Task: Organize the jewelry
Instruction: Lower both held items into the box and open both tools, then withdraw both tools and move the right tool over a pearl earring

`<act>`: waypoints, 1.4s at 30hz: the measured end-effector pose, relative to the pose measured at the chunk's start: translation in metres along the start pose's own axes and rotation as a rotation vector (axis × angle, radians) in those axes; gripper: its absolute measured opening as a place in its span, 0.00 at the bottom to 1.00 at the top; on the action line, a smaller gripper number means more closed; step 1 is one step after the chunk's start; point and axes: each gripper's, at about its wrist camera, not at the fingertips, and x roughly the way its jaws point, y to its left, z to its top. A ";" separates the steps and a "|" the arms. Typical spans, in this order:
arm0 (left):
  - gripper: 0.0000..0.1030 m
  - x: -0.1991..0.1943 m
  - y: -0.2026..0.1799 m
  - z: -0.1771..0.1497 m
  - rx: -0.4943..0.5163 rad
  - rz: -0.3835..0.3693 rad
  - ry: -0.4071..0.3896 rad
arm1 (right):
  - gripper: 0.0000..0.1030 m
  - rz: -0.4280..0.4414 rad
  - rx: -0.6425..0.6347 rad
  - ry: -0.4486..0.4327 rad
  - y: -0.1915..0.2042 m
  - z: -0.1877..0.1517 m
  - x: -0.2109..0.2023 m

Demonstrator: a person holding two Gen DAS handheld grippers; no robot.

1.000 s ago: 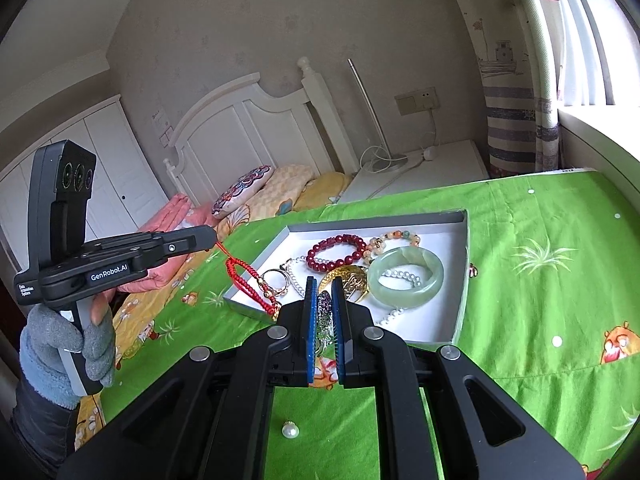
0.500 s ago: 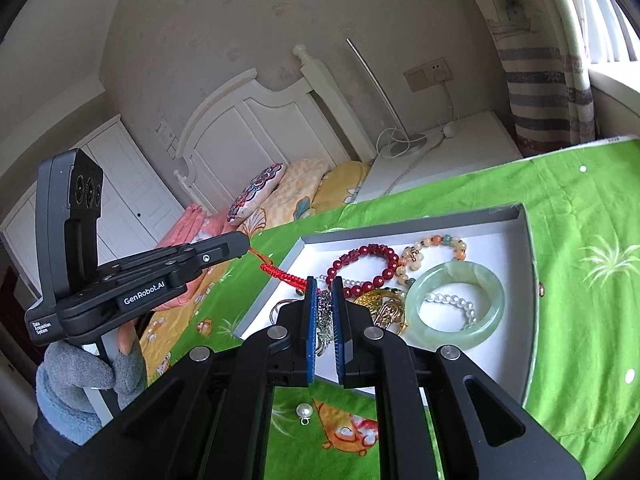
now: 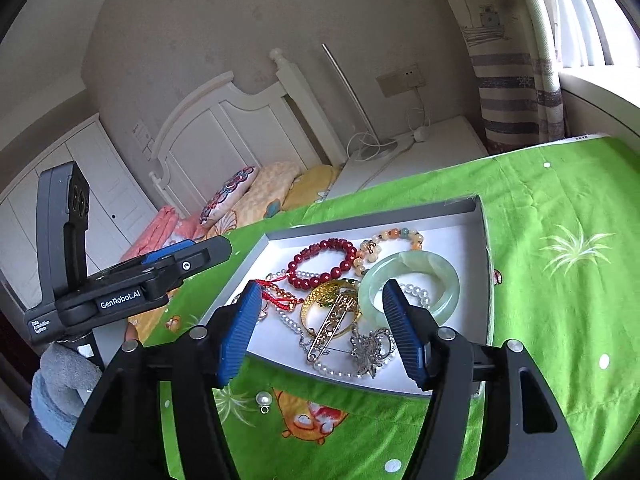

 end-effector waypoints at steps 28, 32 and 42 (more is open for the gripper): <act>0.97 -0.053 -0.008 -0.111 -0.026 0.129 -0.041 | 0.71 -0.009 0.071 -0.052 -0.024 -0.051 -0.078; 0.98 -0.047 -0.006 -0.120 -0.035 0.129 -0.015 | 0.71 -0.018 0.059 -0.042 -0.021 -0.055 -0.077; 0.97 -0.035 0.007 -0.124 -0.087 0.147 0.065 | 0.72 -0.077 -0.041 0.017 0.002 -0.064 -0.071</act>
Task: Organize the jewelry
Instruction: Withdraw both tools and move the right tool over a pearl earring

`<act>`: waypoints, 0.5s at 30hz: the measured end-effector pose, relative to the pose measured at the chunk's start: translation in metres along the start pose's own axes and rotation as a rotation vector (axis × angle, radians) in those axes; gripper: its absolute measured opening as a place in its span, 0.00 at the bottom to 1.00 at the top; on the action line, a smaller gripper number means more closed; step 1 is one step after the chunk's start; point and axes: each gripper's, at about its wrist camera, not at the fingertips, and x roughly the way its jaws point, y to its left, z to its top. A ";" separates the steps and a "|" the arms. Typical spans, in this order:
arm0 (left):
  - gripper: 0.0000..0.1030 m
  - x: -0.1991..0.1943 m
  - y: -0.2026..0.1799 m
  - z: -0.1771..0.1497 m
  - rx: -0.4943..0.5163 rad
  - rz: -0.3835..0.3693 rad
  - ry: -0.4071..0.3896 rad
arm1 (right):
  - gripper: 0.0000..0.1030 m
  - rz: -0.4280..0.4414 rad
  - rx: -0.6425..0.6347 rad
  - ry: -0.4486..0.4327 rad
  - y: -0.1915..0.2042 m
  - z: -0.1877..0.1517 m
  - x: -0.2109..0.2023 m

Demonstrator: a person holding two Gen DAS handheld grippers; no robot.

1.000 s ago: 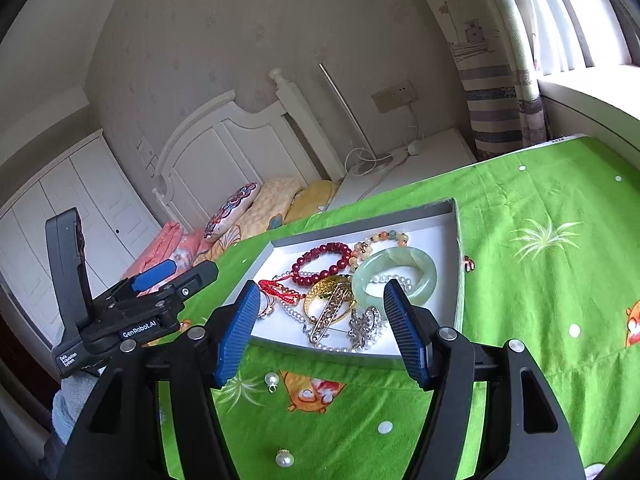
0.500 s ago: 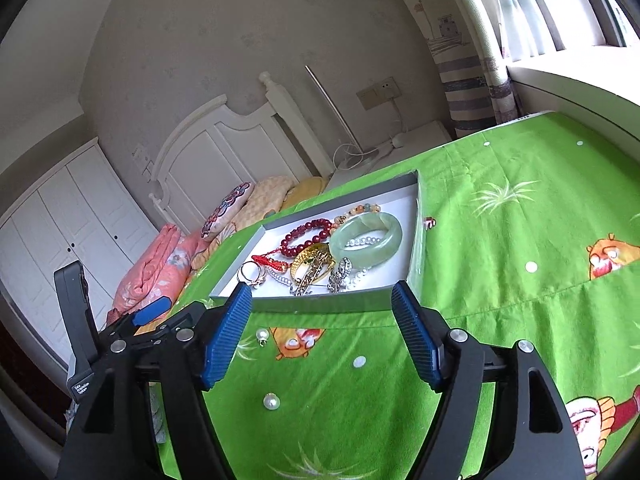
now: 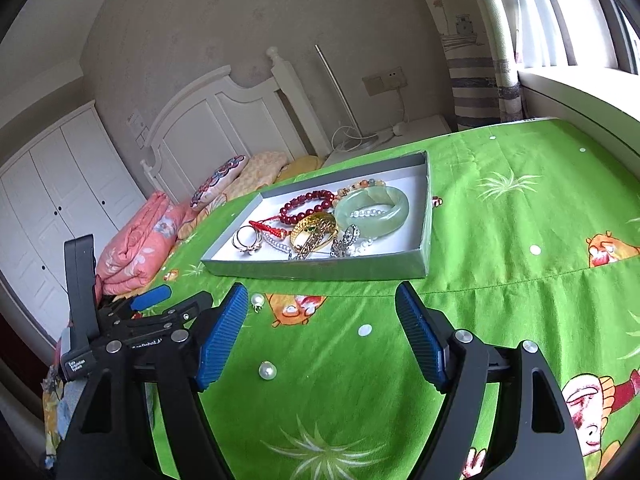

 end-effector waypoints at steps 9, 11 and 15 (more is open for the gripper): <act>0.97 0.000 -0.002 -0.001 0.005 0.019 0.009 | 0.74 -0.054 -0.159 0.120 0.033 -0.017 0.013; 0.97 0.000 -0.003 -0.001 0.008 0.024 0.010 | 0.74 -0.059 -0.173 0.135 0.036 -0.020 0.013; 0.97 0.000 -0.004 -0.002 0.011 0.027 0.016 | 0.74 -0.075 -0.208 0.182 0.042 -0.025 0.018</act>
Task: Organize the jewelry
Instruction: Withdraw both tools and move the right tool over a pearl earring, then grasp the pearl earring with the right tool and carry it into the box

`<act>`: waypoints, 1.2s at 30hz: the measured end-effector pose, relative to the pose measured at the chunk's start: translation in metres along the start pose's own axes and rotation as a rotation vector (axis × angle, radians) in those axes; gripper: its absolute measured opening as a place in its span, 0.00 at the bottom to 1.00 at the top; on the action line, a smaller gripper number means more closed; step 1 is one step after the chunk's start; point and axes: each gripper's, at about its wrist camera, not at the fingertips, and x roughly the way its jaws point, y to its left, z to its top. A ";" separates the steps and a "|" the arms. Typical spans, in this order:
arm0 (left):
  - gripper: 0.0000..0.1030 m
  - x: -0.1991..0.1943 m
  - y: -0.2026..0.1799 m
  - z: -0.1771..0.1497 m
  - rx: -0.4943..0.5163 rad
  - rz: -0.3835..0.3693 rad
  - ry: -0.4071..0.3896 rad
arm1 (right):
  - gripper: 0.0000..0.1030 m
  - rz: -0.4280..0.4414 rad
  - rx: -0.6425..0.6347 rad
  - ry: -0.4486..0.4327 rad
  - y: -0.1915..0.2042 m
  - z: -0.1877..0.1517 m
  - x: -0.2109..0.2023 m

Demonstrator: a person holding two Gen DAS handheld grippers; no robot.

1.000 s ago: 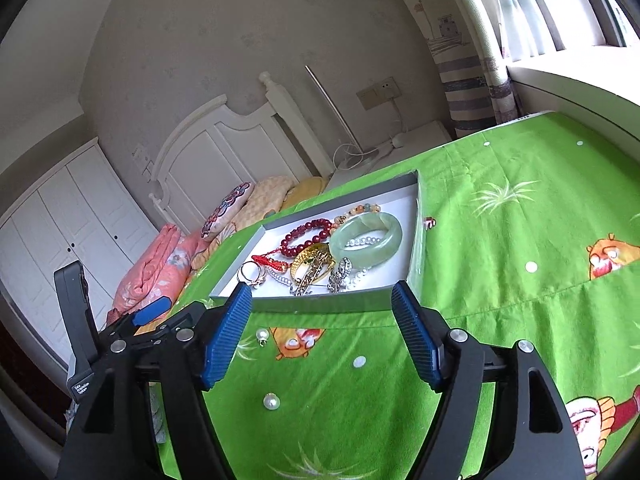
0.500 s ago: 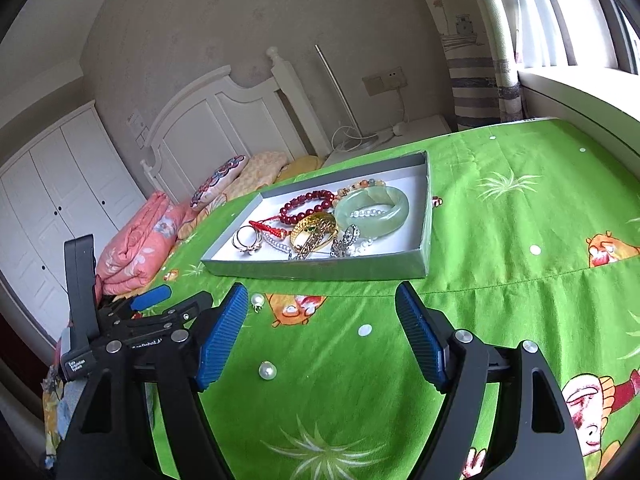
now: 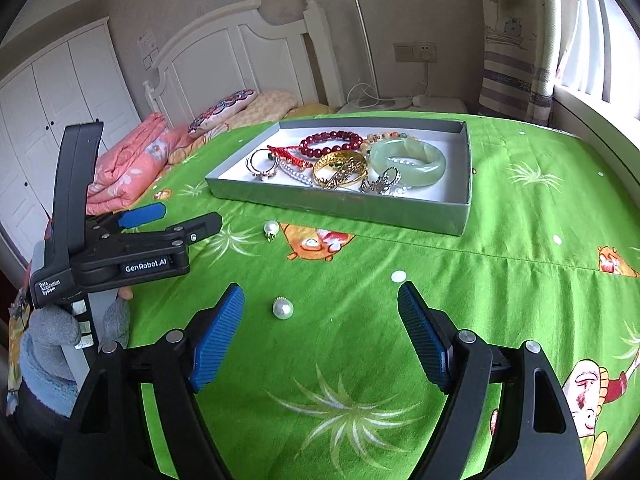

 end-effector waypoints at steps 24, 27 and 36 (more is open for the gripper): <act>0.98 0.002 0.008 -0.001 -0.034 -0.014 0.008 | 0.51 -0.122 -0.206 0.149 0.036 -0.008 0.032; 0.97 0.002 0.008 -0.001 -0.035 -0.015 0.008 | 0.47 -0.121 -0.227 0.151 0.040 -0.007 0.036; 0.97 0.004 0.001 -0.001 -0.003 -0.027 0.018 | 0.14 -0.077 -0.275 0.154 0.048 -0.001 0.043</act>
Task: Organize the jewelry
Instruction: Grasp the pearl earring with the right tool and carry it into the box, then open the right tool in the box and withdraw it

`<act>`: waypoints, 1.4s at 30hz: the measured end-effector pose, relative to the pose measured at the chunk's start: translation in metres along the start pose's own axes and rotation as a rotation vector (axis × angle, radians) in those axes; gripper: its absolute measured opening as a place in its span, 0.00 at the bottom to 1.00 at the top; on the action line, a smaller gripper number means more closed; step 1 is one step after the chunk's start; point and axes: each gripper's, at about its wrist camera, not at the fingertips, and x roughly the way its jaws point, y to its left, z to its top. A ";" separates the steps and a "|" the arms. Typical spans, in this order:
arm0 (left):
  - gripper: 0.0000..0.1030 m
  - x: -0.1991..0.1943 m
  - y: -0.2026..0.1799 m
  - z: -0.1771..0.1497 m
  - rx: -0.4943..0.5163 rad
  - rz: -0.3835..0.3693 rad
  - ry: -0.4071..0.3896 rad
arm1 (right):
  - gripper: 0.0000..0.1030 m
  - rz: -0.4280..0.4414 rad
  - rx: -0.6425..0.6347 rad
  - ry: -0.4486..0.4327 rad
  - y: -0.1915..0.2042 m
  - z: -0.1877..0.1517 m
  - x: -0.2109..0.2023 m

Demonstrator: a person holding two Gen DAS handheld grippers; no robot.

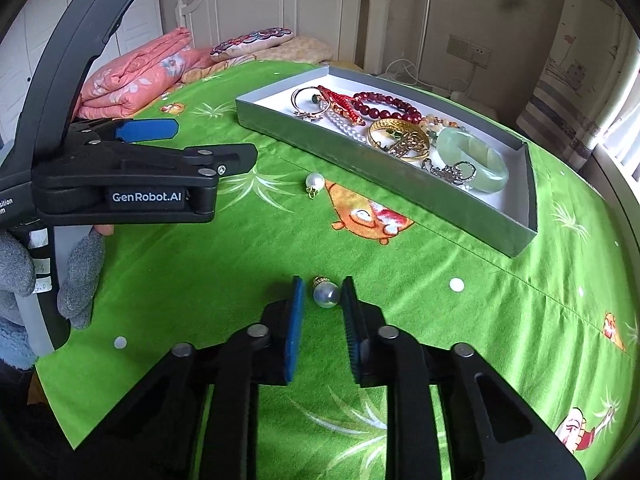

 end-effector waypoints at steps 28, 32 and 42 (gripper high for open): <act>0.12 0.017 -0.053 0.045 0.161 -0.157 0.027 | 0.14 0.012 0.268 -0.199 -0.065 -0.001 -0.036; 0.12 0.013 -0.038 0.068 0.119 -0.157 0.005 | 0.14 0.011 0.235 -0.230 -0.062 0.021 -0.032; 0.12 0.028 -0.029 0.102 0.038 -0.218 0.019 | 0.14 -0.005 0.207 -0.240 -0.060 0.063 0.004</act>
